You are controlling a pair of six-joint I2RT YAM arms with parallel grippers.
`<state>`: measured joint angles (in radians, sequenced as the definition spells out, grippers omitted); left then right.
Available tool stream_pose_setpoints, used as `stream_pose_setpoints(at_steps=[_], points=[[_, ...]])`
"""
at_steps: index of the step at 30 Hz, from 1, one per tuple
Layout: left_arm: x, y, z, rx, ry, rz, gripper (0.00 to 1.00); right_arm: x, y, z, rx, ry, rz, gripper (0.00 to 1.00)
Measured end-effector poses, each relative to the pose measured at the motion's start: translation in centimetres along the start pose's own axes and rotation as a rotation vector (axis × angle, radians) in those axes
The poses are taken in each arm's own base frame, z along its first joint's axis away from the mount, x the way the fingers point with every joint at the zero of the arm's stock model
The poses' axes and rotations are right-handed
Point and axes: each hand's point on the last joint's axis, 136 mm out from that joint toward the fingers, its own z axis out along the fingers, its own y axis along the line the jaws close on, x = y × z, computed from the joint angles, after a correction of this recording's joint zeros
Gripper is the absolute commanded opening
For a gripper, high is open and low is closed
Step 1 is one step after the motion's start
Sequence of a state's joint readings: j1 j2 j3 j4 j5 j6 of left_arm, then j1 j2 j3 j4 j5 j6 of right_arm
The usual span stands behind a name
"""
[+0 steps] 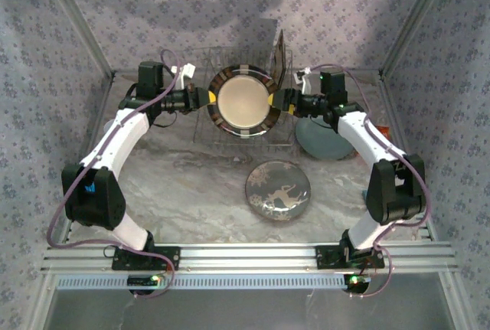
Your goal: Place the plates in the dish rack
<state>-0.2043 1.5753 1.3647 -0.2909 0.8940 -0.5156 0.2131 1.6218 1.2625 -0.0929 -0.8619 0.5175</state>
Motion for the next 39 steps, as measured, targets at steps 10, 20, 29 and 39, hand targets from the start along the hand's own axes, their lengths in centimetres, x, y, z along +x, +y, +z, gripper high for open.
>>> stream_pose_setpoints(at_steps=[10, 20, 29, 39], points=[[0.0, 0.0, 0.0, 0.000, 0.000, 0.003, 0.00, -0.4, 0.5, 0.3, -0.023, -0.011, -0.002, 0.40], [0.0, -0.1, 0.0, 0.004, 0.001, 0.003, 0.00, -0.6, 0.3, 0.3, -0.017, -0.023, -0.002, 0.16], [-0.3, 0.3, -0.4, -0.002, -0.008, -0.003, 0.00, -0.8, 1.1, 0.0, -0.061, -0.020, -0.005, 0.00], [-0.5, 0.6, -0.4, -0.017, -0.018, -0.006, 0.13, -0.7, 1.4, -0.2, -0.064, -0.024, 0.002, 0.00]])
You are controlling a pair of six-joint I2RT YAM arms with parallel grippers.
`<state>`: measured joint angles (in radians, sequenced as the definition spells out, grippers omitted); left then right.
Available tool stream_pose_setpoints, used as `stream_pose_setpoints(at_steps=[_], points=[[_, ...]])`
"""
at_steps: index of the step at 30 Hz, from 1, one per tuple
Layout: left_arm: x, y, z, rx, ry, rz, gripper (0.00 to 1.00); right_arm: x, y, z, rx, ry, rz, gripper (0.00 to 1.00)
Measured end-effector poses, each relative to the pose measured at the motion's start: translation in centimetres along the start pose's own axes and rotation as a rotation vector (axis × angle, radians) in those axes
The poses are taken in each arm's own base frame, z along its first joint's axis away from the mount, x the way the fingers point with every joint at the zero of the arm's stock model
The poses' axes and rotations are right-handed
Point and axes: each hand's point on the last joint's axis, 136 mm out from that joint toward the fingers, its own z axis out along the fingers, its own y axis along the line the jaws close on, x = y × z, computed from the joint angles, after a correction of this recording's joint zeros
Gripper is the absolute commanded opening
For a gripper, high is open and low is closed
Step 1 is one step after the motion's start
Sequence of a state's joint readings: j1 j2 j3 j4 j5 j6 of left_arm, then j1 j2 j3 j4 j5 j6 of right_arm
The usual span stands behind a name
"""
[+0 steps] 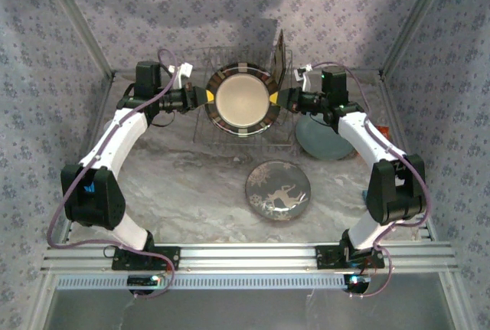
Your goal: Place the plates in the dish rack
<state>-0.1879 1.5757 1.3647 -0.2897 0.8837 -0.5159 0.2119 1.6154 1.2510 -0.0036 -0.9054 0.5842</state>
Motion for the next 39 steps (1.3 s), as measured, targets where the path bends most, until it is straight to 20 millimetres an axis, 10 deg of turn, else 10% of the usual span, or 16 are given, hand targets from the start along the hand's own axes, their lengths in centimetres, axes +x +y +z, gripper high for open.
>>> stream_pose_setpoints(at_steps=[21, 39], points=[[-0.6, 3.5, -0.1, -0.162, -0.067, 0.024, 0.71, 1.3, -3.4, 0.3, 0.172, -0.007, 0.085, 0.00], [-0.3, 5.2, -2.4, -0.359, -0.067, 0.094, 0.94, 2.5, -3.8, 0.8, 0.374, 0.036, 0.066, 0.00]])
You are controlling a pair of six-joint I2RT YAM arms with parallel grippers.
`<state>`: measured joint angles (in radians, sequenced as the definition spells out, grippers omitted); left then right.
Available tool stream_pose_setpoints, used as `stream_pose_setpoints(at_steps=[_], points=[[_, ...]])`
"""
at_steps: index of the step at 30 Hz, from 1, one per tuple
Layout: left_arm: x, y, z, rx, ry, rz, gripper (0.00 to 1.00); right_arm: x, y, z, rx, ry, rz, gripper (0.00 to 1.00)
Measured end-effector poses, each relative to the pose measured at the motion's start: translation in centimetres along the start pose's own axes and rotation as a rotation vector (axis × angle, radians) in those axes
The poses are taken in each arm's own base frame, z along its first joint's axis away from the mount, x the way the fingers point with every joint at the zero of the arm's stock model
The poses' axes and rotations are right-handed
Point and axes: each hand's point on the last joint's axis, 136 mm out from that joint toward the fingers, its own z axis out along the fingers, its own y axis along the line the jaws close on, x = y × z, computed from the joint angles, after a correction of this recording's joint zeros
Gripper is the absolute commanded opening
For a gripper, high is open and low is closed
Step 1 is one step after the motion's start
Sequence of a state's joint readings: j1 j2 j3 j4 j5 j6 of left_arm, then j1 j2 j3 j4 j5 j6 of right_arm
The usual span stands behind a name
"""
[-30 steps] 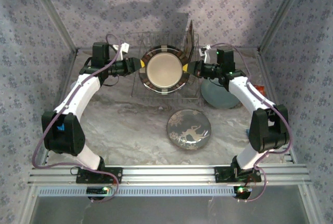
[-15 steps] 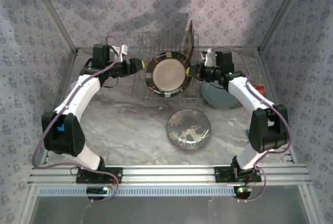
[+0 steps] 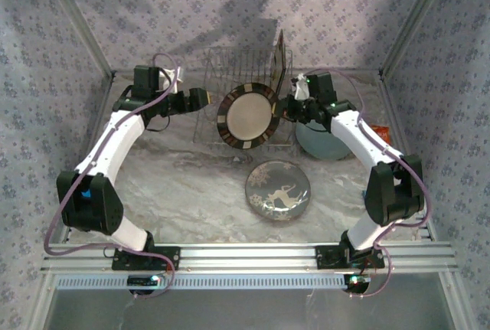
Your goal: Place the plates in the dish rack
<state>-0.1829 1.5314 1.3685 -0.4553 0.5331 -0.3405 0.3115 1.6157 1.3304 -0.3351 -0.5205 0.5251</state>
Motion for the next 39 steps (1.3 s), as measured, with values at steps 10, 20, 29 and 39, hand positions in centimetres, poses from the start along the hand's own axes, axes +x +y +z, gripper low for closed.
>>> stream_pose_setpoints(at_steps=[10, 20, 29, 39], points=[[-2.1, 0.7, -2.9, -0.115, -0.051, 0.081, 0.99, -2.0, 1.5, -1.6, 0.149, -0.055, -0.085, 0.00], [-1.8, 2.5, -3.4, -0.200, -0.061, 0.108, 0.99, -6.4, 4.3, -1.8, 0.274, -0.155, -0.158, 0.00], [0.8, 4.8, -2.0, -0.228, -0.017, 0.070, 0.99, -9.1, 4.9, -0.4, 0.498, -0.220, -0.218, 0.00], [0.8, 7.3, -2.7, -0.354, -0.046, 0.047, 0.99, -11.9, 5.2, 0.1, 0.722, -0.340, -0.272, 0.00]])
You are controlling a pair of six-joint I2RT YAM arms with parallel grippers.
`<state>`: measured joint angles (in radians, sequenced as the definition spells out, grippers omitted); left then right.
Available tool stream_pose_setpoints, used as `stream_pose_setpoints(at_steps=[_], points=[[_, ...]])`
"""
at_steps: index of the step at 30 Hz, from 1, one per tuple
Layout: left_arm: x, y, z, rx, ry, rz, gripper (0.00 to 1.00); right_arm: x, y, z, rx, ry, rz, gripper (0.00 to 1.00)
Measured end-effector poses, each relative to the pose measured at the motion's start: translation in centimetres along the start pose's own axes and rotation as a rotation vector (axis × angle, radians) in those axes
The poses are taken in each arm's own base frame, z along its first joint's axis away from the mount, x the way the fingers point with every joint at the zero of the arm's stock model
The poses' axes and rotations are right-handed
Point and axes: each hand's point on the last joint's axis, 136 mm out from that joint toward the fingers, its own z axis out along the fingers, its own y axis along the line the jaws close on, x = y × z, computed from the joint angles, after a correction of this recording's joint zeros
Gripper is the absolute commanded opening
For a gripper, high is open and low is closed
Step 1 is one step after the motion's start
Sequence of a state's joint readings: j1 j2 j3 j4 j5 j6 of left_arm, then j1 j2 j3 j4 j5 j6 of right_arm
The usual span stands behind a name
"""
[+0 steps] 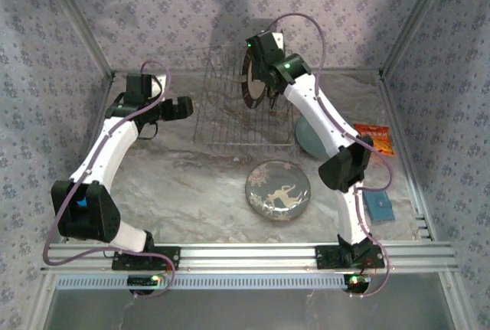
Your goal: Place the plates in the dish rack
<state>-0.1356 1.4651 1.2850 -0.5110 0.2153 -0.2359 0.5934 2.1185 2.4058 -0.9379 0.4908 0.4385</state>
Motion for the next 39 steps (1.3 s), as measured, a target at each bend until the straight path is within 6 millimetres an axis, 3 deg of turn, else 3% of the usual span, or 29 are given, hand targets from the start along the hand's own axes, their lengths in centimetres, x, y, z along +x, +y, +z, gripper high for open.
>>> stream_pose_setpoints(at_steps=[22, 33, 39], points=[[-0.6, 0.5, 0.0, -0.010, -0.021, -0.036, 0.99, -2.7, -1.2, 2.6, 0.265, -0.164, -0.064, 0.00], [-0.6, 0.4, 0.0, -0.003, -0.022, -0.050, 0.99, -1.3, -0.6, 5.0, 0.292, -0.152, -0.085, 0.00], [-0.6, 0.4, 0.0, -0.002, -0.022, -0.051, 0.99, -1.3, -0.7, 5.4, 0.311, -0.160, -0.085, 0.00]])
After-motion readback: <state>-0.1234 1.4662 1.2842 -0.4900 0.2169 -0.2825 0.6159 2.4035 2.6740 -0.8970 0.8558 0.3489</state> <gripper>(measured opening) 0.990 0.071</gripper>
